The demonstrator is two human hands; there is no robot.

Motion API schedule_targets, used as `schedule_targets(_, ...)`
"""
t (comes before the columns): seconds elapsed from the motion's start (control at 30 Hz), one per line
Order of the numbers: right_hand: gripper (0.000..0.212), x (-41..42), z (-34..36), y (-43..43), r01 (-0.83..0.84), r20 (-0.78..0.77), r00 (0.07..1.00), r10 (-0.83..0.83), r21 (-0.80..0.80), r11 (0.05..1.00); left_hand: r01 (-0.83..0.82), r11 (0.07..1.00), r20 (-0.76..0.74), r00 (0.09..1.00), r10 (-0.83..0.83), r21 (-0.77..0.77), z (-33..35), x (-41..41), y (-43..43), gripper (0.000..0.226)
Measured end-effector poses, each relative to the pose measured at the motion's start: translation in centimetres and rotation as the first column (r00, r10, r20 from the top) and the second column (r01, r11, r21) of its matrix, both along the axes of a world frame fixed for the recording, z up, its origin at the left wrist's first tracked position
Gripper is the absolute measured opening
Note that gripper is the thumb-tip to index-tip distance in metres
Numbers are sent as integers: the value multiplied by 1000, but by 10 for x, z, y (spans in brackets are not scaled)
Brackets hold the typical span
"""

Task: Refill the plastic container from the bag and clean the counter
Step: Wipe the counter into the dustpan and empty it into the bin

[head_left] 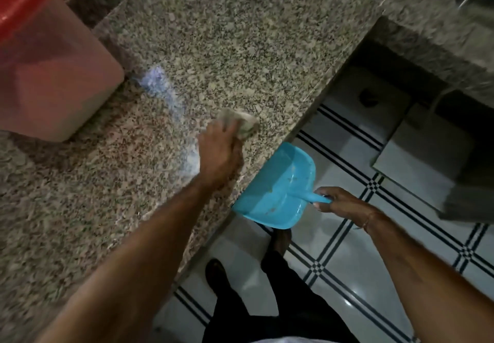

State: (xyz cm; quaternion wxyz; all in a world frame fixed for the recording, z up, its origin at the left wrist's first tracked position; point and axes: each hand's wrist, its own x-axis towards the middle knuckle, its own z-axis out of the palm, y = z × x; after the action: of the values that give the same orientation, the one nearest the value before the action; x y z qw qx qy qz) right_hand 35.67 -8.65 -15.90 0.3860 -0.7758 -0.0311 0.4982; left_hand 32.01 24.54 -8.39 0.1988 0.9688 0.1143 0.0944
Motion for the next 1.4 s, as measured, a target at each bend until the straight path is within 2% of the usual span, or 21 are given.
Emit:
schedule_targets(0.03, 15, 5, 1, -2, 1, -6, 1000, -1, -1, 1000, 60, 997, -2, 998, -60, -40, -2, 4, 2, 36)
schedule_targets(0.07, 15, 10, 0, -4, 5, -17, 1000, -4, 0, 1000, 26, 997, 45, 999, -23, -74, 2, 13, 13, 35)
schedule_targets(0.13, 15, 15, 0, -12, 12, -29, 999, -12, 6, 1000, -149, 984, 70, 985, 157, -100, 4, 35, 60, 34)
schedule_targets(0.2, 17, 15, -5, -20, 38, -32, 999, -38, 8, 999, -312, 950, 10, 950, 312, -35, 0, 58, 109, 42)
schedule_targets(0.23, 18, 14, -8, -24, 54, -36, 998, -54, 7, 999, -325, 946, -49, 945, 324, -6, -2, 67, 123, 44)
schedule_targets(0.3, 22, 9, -13, -28, 98, -59, 994, -97, 14, 995, -201, 980, -83, 976, 201, 0, -6, 87, 112, 39)
schedule_targets(0.37, 22, 3, -18, -29, 118, -82, 990, -117, 10, 993, 30, 999, -67, 997, -32, -22, -2, 99, 67, 36)
schedule_targets(0.47, 17, -8, -19, -27, 120, -93, 989, -119, 0, 993, 229, 973, -185, 956, -228, -17, 4, 87, 13, 55)
schedule_targets(0.57, 21, -20, -15, -20, 139, -76, 987, -139, -15, 990, 331, 942, -227, 915, -333, -48, -6, 50, 8, 57)
schedule_targets(0.7, 26, -55, -13, -5, 160, -60, 985, -160, -5, 987, 434, 900, -108, 894, -436, -43, -13, -15, 32, 48)
schedule_targets(0.77, 33, -82, -13, 2, 183, -55, 982, -183, 0, 983, 453, 891, -98, 886, -453, -28, -19, -57, 53, 47)
schedule_targets(0.9, 17, -152, -5, 20, 233, -78, 970, -232, 12, 972, 454, 889, -114, 882, -458, -62, -16, -163, 81, 41)
schedule_targets(1.03, 12, -220, 2, 36, 265, -106, 959, -261, 18, 964, 400, 911, -161, 897, -411, -99, -9, -264, 106, 38)
schedule_targets(1.13, 9, -251, 13, 48, 285, -108, 954, -279, 48, 957, 348, 926, -94, 927, -363, -146, 10, -283, 110, 29)
schedule_targets(1.2, 10, -263, 21, 55, 295, -94, 953, -290, 55, 954, 204, 950, -8, 977, -211, -235, 28, -265, 116, 18)
schedule_targets(1.27, 11, -269, 25, 59, 312, -83, 948, -307, 58, 948, 22, 968, 9, 1000, -21, -249, 38, -236, 135, 24)
schedule_targets(1.33, 10, -272, 29, 61, 320, -77, 946, -315, 65, 945, -171, 977, -79, 984, 162, -124, 35, -217, 160, 32)
schedule_targets(1.4, 8, -274, 30, 59, 313, -66, 949, -309, 64, 947, -276, 960, -177, 948, 266, -35, 25, -217, 162, 24)
